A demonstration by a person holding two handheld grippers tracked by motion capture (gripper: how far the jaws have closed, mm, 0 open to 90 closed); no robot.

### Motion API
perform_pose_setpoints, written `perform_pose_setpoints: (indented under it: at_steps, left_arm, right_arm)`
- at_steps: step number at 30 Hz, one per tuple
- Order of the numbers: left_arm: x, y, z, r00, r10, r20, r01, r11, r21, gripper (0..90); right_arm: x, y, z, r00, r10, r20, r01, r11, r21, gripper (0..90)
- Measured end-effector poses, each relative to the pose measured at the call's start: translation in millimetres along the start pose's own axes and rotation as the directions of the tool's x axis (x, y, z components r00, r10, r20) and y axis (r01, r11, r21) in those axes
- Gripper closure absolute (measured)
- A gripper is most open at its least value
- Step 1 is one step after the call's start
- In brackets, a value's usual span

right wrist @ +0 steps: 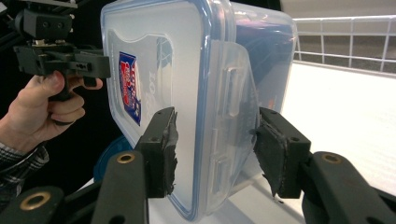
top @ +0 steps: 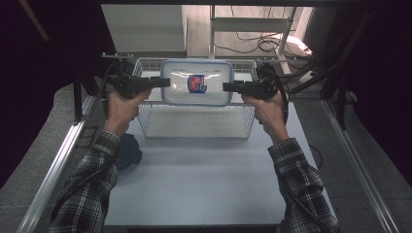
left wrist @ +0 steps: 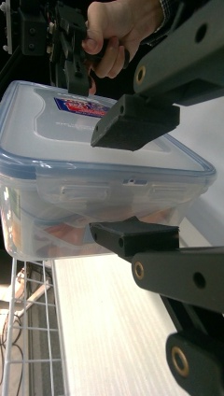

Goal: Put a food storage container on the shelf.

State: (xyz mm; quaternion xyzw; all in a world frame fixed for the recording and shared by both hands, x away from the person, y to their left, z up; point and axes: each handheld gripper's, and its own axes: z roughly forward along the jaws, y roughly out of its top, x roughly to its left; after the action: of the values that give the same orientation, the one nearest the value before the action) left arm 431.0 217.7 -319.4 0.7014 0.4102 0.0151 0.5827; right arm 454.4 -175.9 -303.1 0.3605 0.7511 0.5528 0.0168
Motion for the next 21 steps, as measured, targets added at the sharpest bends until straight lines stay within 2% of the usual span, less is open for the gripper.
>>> perform_pose_setpoints:
  at_steps: [5,9,11,17,21]
  left_arm:
    - [8.1,-0.5,5.1,0.9998,-0.022,0.001,0.022,0.9997,-0.006,53.1]
    - [10.7,0.6,5.7,0.9995,-0.032,0.000,0.032,0.9994,-0.016,52.9]
    - [10.7,1.2,6.3,0.9994,-0.036,-0.003,0.036,0.9992,-0.019,52.7]
    - [9.2,0.9,9.3,0.9991,0.024,-0.034,-0.024,0.9997,-0.010,47.1]
    - [9.8,-1.8,14.4,0.9948,0.062,-0.080,-0.060,0.9978,0.028,40.7]
  right_arm:
    - [-8.0,2.3,5.8,0.9997,0.022,0.004,-0.022,1.000,0.005,49.9]
    - [-12.7,4.5,9.5,0.9989,0.047,-0.006,-0.047,0.999,0.009,49.7]
    - [-13.0,6.0,10.5,0.9990,0.045,0.000,-0.045,0.999,0.013,49.2]
    - [-9.7,9.0,13.1,0.9990,0.013,0.042,-0.014,0.999,0.035,46.1]
    - [-8.1,9.0,15.4,0.9971,-0.010,0.076,0.006,0.999,0.053,42.5]
